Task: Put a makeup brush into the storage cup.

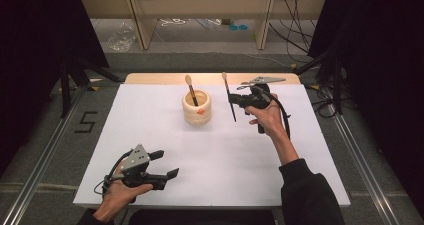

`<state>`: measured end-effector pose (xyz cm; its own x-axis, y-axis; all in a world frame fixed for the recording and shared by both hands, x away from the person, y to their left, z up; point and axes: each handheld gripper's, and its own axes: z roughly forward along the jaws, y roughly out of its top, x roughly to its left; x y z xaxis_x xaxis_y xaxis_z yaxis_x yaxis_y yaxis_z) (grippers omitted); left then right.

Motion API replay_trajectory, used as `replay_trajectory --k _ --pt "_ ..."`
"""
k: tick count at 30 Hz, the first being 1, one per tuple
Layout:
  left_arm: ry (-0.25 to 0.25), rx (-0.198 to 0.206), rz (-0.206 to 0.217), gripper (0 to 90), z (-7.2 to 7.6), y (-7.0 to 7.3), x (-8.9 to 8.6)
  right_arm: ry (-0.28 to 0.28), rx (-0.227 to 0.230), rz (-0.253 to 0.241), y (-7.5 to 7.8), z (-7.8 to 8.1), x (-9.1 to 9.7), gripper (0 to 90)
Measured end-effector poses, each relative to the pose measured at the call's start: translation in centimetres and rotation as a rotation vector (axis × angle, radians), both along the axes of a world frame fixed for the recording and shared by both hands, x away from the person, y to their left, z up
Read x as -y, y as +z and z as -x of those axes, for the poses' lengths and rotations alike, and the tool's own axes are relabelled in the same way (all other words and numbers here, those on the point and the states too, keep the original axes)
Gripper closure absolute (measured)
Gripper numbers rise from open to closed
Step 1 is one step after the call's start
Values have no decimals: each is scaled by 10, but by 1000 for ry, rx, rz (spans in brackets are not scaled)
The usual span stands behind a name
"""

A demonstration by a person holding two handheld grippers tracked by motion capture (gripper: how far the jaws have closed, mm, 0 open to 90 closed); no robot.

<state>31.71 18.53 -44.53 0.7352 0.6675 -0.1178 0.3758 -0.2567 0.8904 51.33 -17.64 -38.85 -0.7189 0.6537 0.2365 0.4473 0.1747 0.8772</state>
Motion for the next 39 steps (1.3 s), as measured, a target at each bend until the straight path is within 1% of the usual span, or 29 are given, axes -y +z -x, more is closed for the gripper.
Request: replay_trajectory --k 2,4,5,6,8,9,11,13,15,17,20,21,22,24,26,28,29,30,32,33,34,35,36,37,38,39 --pt "-2 0 3 187 0 0 0 1 -7 -3 1 0 -2 831" --pt "-1 0 3 187 0 0 0 1 2 -13 3 0 -5 831" --pt "-1 0 1 187 0 0 0 2 5 -6 4 -1 -6 832" --pt "-1 0 0 187 0 0 0 3 2 -10 5 0 -7 832" --pt "0 0 0 187 0 0 0 8 20 -14 6 -1 -10 832" --pt "0 0 1 187 0 0 0 8 18 -12 7 -1 -12 832" --pt "1 0 1 187 0 0 0 14 34 -20 8 -3 -14 831" --pt "1 -2 1 187 0 0 0 14 33 -26 9 -4 -17 832" --pt "0 0 2 187 0 0 0 12 51 -25 9 -6 -19 832" --pt "2 -1 3 187 -1 0 0 9 39 -34 10 -8 -22 832" --pt "-5 -1 5 187 -1 0 -1 11 66 -43 11 -11 -25 832" --pt "-8 8 0 187 -1 0 -1 9 44 -46 12 -11 -26 832" --pt "-16 17 -6 187 -2 0 -1 5 52 -47 13 -12 -27 832" --pt "-15 18 -6 187 -2 0 -1 4 60 -63 12 -14 -29 832" --pt "-14 19 -6 187 -2 0 -1 3 52 -61 11 -15 -30 832" --pt "-14 21 -9 187 -2 0 -1 0 60 -66 11 -17 -31 832" --pt "-5 13 -4 187 -2 -1 -1 3 66 -59 12 -17 -31 832" --pt "-13 21 5 187 -3 -1 -1 0 63 -67 13 -17 -32 832" --pt "-13 35 -6 187 -4 -1 -1 -1 67 -61 15 -18 -33 832" --pt "-9 36 -2 187 -4 -1 -1 4 75 -71 15 -20 -34 832" --pt "-4 24 2 187 -3 -1 -1 -1 76 -68 16 -20 -35 832" --pt "-16 50 -24 187 -5 0 -3 3 81 -59 16 -21 -35 832" --pt "-10 40 -18 187 -4 -1 -2 0 67 -62 16 -22 -35 832" --pt "-7 33 -15 187 -4 -1 -2 0 74 -65 15 -23 -35 832" --pt "-6 29 -13 187 -4 -1 -2 -4 65 -65 15 -24 -35 832" --pt "-5 26 -10 187 -3 -1 -2 -3 73 -67 14 -25 -34 832"
